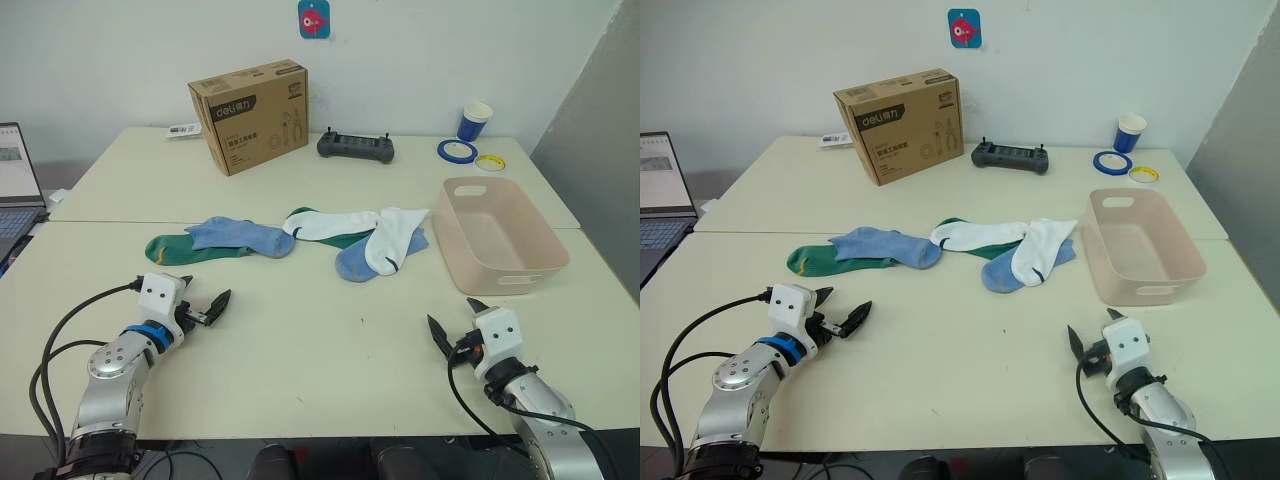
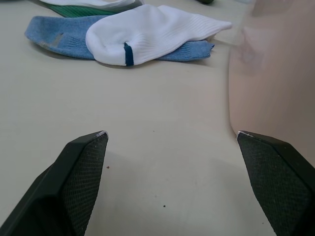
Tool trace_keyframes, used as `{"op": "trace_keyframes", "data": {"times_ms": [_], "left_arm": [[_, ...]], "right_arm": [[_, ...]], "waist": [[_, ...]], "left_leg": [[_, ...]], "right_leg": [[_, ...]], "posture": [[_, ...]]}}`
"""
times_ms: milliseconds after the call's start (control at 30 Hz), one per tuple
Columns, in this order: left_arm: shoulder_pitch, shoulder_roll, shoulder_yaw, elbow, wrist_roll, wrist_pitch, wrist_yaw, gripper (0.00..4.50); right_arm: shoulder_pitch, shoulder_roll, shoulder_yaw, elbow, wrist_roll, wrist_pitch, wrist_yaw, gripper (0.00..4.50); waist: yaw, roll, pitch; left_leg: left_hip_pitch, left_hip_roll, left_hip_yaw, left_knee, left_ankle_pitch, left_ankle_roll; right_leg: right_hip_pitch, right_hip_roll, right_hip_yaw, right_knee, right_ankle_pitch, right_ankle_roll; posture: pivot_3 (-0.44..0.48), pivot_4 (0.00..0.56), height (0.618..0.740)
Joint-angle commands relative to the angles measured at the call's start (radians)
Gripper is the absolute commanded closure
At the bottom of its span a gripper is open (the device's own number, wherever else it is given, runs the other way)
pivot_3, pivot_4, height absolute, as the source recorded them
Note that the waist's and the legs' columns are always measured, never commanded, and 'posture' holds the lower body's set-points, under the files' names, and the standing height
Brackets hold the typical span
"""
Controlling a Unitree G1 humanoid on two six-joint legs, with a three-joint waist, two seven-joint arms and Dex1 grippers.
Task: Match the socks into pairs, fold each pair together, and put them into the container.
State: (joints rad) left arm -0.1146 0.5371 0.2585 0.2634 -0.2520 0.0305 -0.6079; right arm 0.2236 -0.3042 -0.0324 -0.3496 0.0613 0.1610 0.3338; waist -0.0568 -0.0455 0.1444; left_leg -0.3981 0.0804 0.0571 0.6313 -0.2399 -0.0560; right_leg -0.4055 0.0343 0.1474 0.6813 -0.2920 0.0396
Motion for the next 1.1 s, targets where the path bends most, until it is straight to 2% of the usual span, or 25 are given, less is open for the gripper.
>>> {"op": "trace_keyframes", "data": {"times_ms": [33, 800, 1100], "left_arm": [[0.004, 0.016, 0.013, -0.032, 0.008, -0.018, 0.008, 0.0], [-0.004, 0.005, 0.01, -0.027, 0.005, -0.036, 0.005, 0.0], [-0.017, 0.01, 0.0, -0.054, -0.052, -0.047, -0.091, 0.0]], "right_arm": [[-0.01, -0.003, -0.004, -0.019, 0.008, -0.024, 0.004, 0.02], [-0.014, -0.004, 0.007, -0.034, 0.028, -0.018, 0.019, 0.02], [-0.095, -0.027, 0.019, -0.076, 0.057, 0.048, 0.063, 0.02]], "waist": [[0.0, 0.0, 0.0], [0.0, 0.0, 0.0], [0.0, 0.0, 0.0]], "left_leg": [[0.0, 0.0, 0.0, 0.0, 0.0, 0.0], [0.0, 0.0, 0.0, 0.0, 0.0, 0.0], [0.0, 0.0, 0.0, 0.0, 0.0, 0.0]], "right_leg": [[0.0, 0.0, 0.0, 0.0, 0.0, 0.0], [0.0, 0.0, 0.0, 0.0, 0.0, 0.0], [0.0, 0.0, 0.0, 0.0, 0.0, 0.0]], "posture": [[0.0, 0.15, 0.74], [0.0, 0.15, 0.74], [0.0, 0.15, 0.74]]}}
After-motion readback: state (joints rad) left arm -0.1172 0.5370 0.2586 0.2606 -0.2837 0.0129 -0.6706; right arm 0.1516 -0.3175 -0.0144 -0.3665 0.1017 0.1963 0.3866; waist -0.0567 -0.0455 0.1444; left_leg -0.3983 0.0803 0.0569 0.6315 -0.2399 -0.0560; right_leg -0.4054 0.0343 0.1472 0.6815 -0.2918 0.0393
